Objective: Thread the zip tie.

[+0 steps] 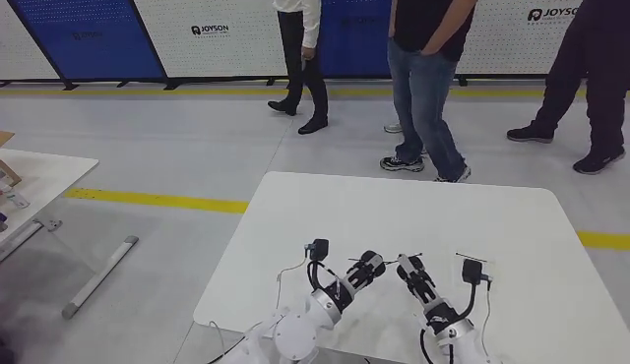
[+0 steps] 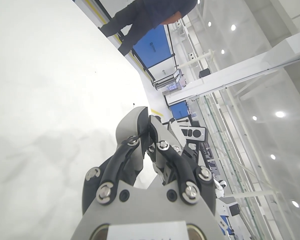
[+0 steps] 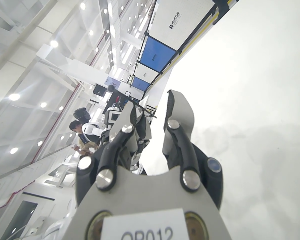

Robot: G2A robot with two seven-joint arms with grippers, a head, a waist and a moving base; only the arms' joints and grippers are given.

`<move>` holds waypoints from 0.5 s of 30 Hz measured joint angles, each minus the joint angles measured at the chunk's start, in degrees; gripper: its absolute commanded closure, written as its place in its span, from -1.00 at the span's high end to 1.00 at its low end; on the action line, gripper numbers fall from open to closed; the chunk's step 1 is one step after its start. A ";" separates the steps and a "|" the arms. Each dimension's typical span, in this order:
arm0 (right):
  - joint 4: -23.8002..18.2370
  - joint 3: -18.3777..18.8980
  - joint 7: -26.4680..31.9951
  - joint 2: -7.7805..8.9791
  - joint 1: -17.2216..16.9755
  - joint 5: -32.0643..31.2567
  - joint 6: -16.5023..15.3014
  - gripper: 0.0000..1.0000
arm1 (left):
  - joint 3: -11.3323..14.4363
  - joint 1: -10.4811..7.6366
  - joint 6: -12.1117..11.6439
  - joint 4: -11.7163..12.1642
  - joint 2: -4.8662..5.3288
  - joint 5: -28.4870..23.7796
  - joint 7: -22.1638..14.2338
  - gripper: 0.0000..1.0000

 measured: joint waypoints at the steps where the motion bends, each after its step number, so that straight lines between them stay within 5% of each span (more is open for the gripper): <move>1: -0.14 0.18 -0.20 0.01 -0.18 -0.08 -0.16 -0.60 | 0.05 -0.04 0.14 0.05 -0.02 0.14 0.00 -1.00; 13: -1.81 1.74 -0.43 0.08 -1.80 -0.70 -0.29 -0.66 | 0.70 -0.11 0.67 0.69 -0.15 3.18 0.36 -1.00; 15: -1.92 1.81 -0.30 0.05 -1.80 -0.79 0.08 -0.80 | 0.76 -0.03 0.51 0.65 -0.15 3.83 0.49 -1.00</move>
